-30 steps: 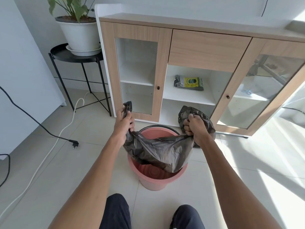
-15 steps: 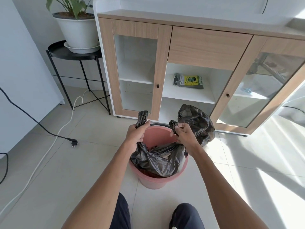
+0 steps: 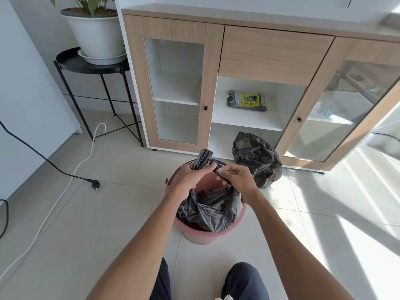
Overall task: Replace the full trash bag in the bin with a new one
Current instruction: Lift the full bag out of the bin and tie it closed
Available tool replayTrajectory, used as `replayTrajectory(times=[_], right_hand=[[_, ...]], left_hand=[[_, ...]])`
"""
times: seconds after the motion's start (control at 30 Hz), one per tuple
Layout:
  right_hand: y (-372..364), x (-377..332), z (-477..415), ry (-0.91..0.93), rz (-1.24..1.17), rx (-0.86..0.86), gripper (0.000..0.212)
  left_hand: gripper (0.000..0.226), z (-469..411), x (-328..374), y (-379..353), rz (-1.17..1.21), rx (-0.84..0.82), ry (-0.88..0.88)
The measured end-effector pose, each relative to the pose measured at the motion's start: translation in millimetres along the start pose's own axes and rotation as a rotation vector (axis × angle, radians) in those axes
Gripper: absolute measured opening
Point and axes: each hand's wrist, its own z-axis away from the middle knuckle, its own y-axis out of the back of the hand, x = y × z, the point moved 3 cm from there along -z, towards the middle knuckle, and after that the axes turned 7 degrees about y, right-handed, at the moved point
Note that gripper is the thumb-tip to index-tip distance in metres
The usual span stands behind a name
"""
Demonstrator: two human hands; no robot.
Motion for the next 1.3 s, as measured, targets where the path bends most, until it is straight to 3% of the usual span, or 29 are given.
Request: replayTrajectory(times=[0.17,0.3,0.4,0.5,0.53,0.57,0.7,0.8,1.03,1.17,1.3], right_hand=[[0,-2,1,0.032,0.045,-0.047,0.015],[4,4,3,-0.018,0.274,-0.147,0.034],[7,8,6,-0.069,0.162,-0.184,0.036],[8,13,5,-0.119,-0.109,-0.061,0.029],[8,16,3,-0.135,-0.142,-0.005,0.029],[8,18,2,-0.147,-0.132,0.035,0.028],[2,14,0,-0.168,-0.056,0.089,0.03],[-2,2,2,-0.163,-0.034,0.04,0.032],[-9,-20,9,-0.033,0.014,-0.148,0.022],[-10,-15,2,-0.003,0.024,-0.048,0.039],[-6,-10,-1,-0.009,-0.016,0.034,0.053]], left_hand=[[0.037,-8,-2,-3,0.047,0.03,-0.015],[0.027,-11,-1,1,0.12,0.087,0.001],[0.03,-9,0,7,0.108,0.11,-0.023],[0.056,-8,-1,6,0.058,0.036,-0.088],[0.053,-7,-2,3,0.091,-0.046,-0.069],[0.084,-10,-4,0,0.148,-0.116,-0.023],[0.025,-5,0,-8,0.141,-0.232,-0.012],[0.015,-1,-1,-12,0.147,-0.254,-0.052],[0.015,6,2,-12,0.132,-0.19,-0.117],[0.008,8,5,-15,0.092,-0.178,-0.163],[0.037,8,-3,-2,-0.095,-0.259,-0.101]])
